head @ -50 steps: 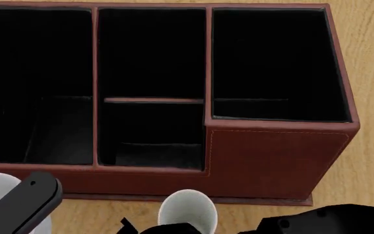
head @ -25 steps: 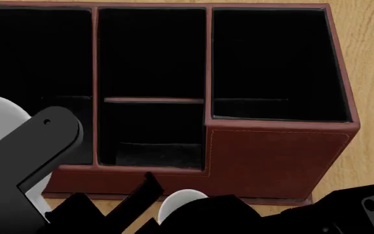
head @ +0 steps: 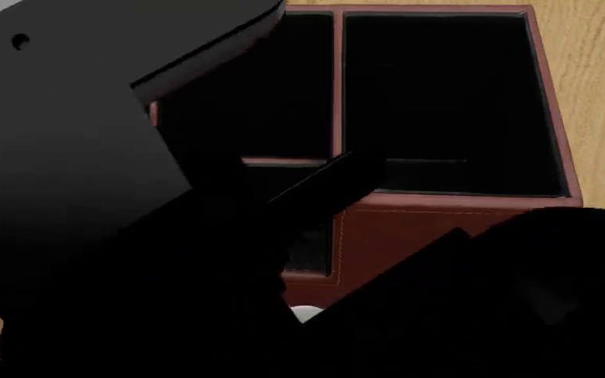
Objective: Pick up the white mug and place it to the right of the caddy.
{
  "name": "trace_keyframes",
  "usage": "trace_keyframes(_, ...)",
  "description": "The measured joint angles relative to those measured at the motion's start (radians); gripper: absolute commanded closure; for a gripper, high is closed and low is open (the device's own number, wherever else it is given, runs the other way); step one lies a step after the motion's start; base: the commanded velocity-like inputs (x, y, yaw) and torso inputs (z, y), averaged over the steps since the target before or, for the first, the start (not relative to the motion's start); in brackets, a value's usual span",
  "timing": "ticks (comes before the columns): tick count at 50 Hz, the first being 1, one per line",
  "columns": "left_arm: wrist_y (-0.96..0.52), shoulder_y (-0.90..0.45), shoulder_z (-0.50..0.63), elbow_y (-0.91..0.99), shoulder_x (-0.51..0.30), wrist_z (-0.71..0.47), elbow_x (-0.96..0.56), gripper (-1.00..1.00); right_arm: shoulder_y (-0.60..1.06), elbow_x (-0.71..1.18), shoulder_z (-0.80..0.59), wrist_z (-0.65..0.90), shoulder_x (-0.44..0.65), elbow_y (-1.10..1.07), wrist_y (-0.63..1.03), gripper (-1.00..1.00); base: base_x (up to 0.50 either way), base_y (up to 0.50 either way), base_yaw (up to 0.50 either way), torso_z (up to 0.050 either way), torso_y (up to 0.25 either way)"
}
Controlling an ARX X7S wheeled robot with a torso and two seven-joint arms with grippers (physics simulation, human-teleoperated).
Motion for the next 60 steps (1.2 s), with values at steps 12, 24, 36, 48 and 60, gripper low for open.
trace_keyframes(12, 0.001, -0.010, 0.018, -0.003, -0.016, -0.013, 0.001, -1.00, 0.077, 0.025, 0.047, -0.008, 0.121, 0.049, 0.024, 1.00, 0.00, 0.00, 0.00, 0.000, 0.000)
trace_keyframes(24, 0.001, -0.035, 0.062, -0.009, -0.038, -0.031, 0.009, -1.00, 0.118, 0.024, 0.062, -0.003, 0.254, 0.117, 0.061, 1.00, 0.00, 0.00, 0.00, 0.000, 0.001)
trace_keyframes(36, 0.009, -0.073, 0.131, -0.033, -0.052, -0.035, 0.033, -1.00, 0.133, 0.011, 0.055, 0.022, 0.391, 0.169, 0.086, 1.00, 0.00, 0.00, 0.00, 0.000, 0.000)
trace_keyframes(48, 0.012, -0.119, 0.205, -0.055, -0.067, -0.045, 0.055, -1.00, 0.125, -0.027, 0.035, 0.037, 0.512, 0.197, 0.107, 1.00, 0.00, 0.00, 0.00, 0.000, 0.001)
trace_keyframes(60, 0.008, -0.157, 0.259, -0.067, -0.086, -0.058, 0.064, -1.00, 0.084, -0.066, 0.013, 0.033, 0.627, 0.196, 0.103, 1.00, 0.00, 0.00, 0.00, 0.000, 0.000)
